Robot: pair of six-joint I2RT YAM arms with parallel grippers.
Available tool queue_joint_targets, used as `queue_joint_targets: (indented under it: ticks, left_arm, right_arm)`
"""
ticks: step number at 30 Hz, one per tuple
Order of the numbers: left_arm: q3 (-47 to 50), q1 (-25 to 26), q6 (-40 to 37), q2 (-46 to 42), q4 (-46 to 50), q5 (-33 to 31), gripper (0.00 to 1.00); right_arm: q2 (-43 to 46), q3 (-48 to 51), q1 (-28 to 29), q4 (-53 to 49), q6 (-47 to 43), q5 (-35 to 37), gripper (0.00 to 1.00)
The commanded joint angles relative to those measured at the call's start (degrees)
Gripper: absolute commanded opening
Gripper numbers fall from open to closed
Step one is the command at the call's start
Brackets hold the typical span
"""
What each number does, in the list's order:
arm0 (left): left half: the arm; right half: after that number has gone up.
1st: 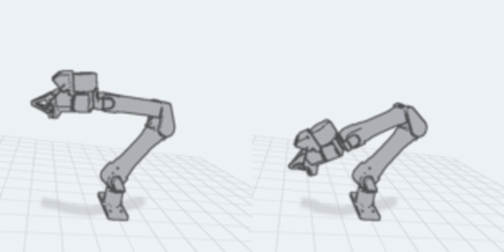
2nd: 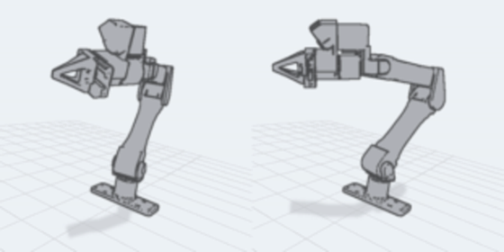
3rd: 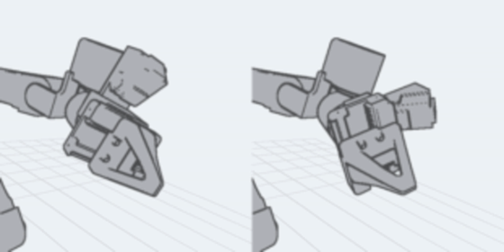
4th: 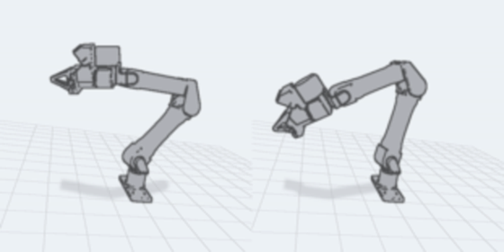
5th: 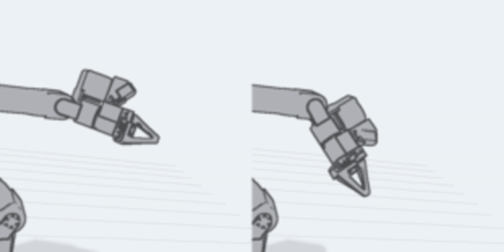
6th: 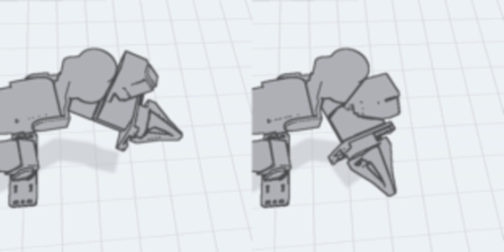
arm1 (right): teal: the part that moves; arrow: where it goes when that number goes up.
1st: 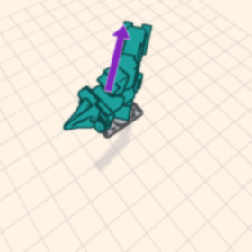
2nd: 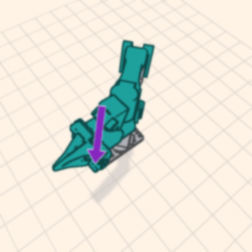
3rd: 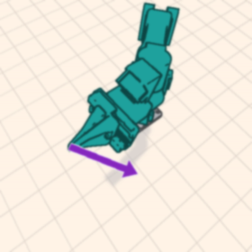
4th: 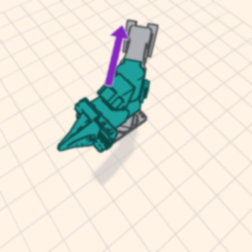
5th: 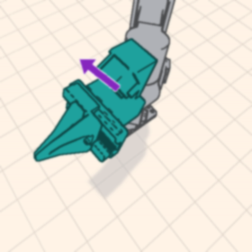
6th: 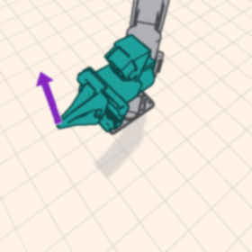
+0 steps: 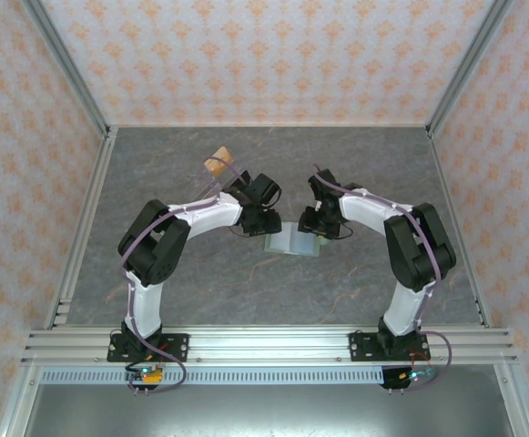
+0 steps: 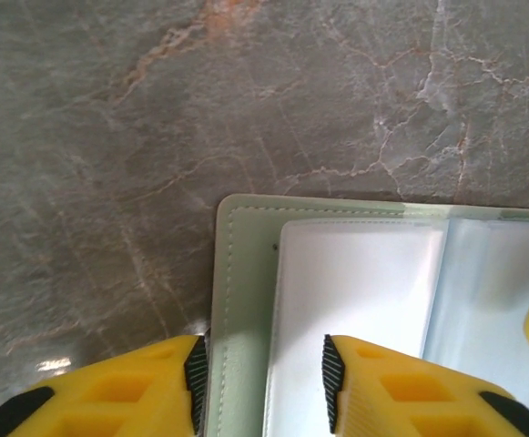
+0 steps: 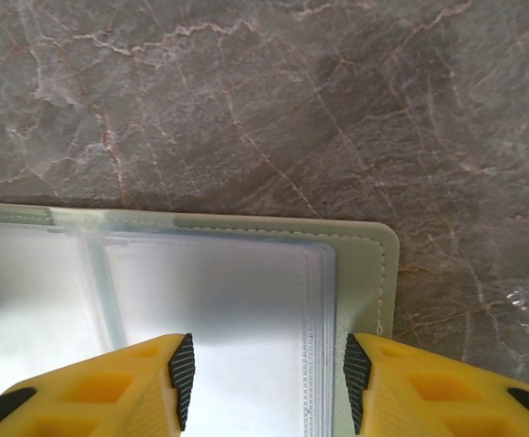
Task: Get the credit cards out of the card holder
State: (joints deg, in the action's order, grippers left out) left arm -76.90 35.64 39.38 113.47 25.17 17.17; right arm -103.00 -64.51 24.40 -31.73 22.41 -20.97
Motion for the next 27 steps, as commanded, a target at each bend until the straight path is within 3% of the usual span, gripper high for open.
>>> queue_joint_targets:
  ticks: [1,9,23,27]
  left_arm:
    - [-1.41,0.22,0.63,0.15,-0.92,1.07,0.35]
    - [-1.20,0.31,0.12,0.26,-0.88,2.02,0.22]
    - [-2.20,0.30,-0.09,2.04,0.24,3.47,0.29]
    - [-2.11,0.28,0.16,2.19,-1.07,5.63,0.23]
  right_arm:
    - [-0.77,-1.54,0.25,-1.06,-0.57,0.62,0.49]
    - [-1.43,-1.63,0.24,-0.86,-0.42,0.15,0.49]
    - [-2.12,-1.72,0.22,-0.61,-0.38,-1.06,0.49]
    - [-2.20,-1.71,0.23,-0.53,-0.43,-1.33,0.48]
